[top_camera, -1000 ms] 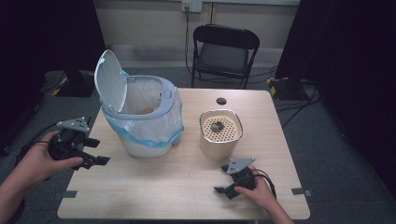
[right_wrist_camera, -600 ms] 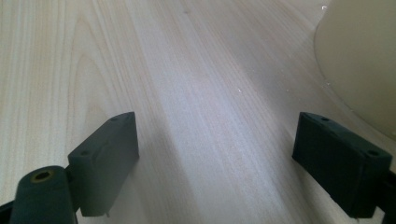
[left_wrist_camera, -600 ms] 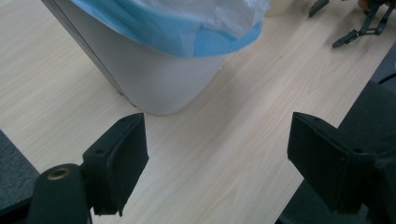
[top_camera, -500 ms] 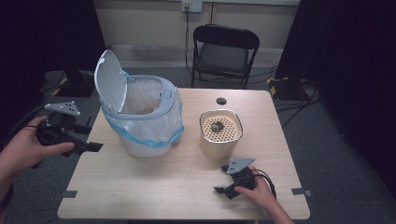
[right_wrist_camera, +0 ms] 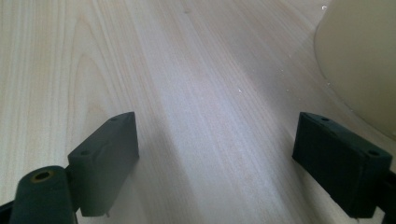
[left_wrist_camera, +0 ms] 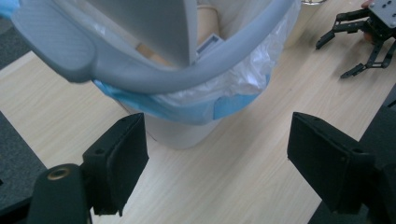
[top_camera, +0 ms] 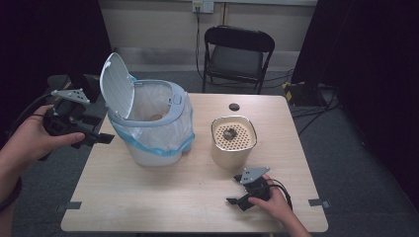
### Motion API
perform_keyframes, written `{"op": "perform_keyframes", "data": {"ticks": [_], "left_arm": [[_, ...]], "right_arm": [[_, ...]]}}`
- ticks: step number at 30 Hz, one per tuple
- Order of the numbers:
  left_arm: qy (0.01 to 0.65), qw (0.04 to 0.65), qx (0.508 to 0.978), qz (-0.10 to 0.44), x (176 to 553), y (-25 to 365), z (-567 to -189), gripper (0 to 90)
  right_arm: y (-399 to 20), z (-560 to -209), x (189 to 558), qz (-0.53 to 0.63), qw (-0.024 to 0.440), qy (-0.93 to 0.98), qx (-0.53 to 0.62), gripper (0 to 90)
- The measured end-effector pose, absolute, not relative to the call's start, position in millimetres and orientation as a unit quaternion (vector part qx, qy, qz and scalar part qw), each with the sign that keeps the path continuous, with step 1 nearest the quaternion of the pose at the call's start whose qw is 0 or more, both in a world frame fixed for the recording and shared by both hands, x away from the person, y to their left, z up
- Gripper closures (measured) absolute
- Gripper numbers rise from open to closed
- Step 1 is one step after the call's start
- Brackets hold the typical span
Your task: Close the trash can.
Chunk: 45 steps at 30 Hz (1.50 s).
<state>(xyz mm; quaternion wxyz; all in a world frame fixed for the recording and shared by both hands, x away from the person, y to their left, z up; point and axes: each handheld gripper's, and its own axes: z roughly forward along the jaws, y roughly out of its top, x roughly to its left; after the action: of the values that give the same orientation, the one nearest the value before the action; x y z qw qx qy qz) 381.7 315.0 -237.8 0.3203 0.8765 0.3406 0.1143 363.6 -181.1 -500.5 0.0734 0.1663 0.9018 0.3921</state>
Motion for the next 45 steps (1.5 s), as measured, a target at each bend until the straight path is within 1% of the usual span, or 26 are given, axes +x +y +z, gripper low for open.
{"op": "perform_keyframes", "data": {"ticks": [13, 14, 16, 18, 20, 24, 27, 30, 32, 34, 35, 38, 41, 42, 44, 45], "left_arm": [[0.34, 0.361, 0.856, 0.145, 390.9, 299.7, -216.0, 19.0], [0.34, 0.361, 0.856, 0.145, 390.9, 299.7, -216.0, 19.6], [0.327, 0.36, 0.86, 0.156, 392.2, 293.4, -212.8, 25.0], [0.328, 0.353, 0.861, 0.165, 394.2, 289.9, -212.2, 20.3], [0.329, 0.351, 0.86, 0.171, 396.1, 287.5, -212.4, 18.6], [0.324, 0.371, 0.85, 0.186, 397.6, 284.4, -209.4, 19.3], [0.318, 0.386, 0.846, 0.184, 399.4, 281.4, -206.3, 22.9], [0.308, 0.375, 0.854, 0.19, 402.4, 274.0, -206.6, 25.3], [0.303, 0.374, 0.858, 0.181, 404.2, 268.9, -207.2, 32.6], [0.302, 0.374, 0.859, 0.176, 405.0, 265.8, -207.6, 34.7], [0.293, 0.367, 0.865, 0.175, 406.7, 260.1, -208.6, 37.2], [0.299, 0.359, 0.867, 0.171, 409.3, 256.5, -208.7, 43.9], [0.319, 0.356, 0.866, 0.146, 415.5, 254.4, -209.9, 46.7], [0.319, 0.356, 0.866, 0.146, 415.5, 254.4, -209.9, 47.6], [0.324, 0.344, 0.869, 0.145, 419.5, 254.2, -209.3, 53.0], [0.328, 0.343, 0.869, 0.139, 420.6, 254.2, -209.0, 52.6]], "right_arm": [[-181.4, -500.4, 362.9, 0.392, 0.073, 0.902, 0.165, 13.4], [-181.4, -500.4, 362.9, 0.392, 0.073, 0.902, 0.165, 13.4], [-181.4, -500.3, 362.9, 0.391, 0.073, 0.902, 0.166, 13.4], [-181.4, -500.4, 362.9, 0.391, 0.073, 0.902, 0.166, 13.3], [-181.4, -500.4, 362.9, 0.391, 0.073, 0.902, 0.166, 13.4], [-181.5, -500.3, 362.8, 0.392, 0.074, 0.902, 0.164, 13.4], [-181.5, -500.4, 362.5, 0.392, 0.073, 0.902, 0.164, 13.3], [-181.4, -500.4, 362.6, 0.392, 0.073, 0.903, 0.164, 13.2], [-181.5, -500.4, 362.6, 0.392, 0.073, 0.903, 0.164, 13.2], [-181.5, -500.3, 362.6, 0.392, 0.073, 0.903, 0.164, 13.2], [-181.5, -500.3, 362.6, 0.392, 0.073, 0.903, 0.164, 13.2], [-181.5, -500.4, 362.6, 0.392, 0.073, 0.903, 0.163, 13.2], [-181.5, -500.4, 361.9, 0.392, 0.071, 0.903, 0.161, 13.2], [-181.5, -500.4, 361.9, 0.392, 0.071, 0.903, 0.161, 13.2], [-181.6, -500.3, 361.9, 0.392, 0.07, 0.903, 0.159, 13.2], [-181.5, -500.3, 361.8, 0.392, 0.07, 0.904, 0.159, 13.2]]}}
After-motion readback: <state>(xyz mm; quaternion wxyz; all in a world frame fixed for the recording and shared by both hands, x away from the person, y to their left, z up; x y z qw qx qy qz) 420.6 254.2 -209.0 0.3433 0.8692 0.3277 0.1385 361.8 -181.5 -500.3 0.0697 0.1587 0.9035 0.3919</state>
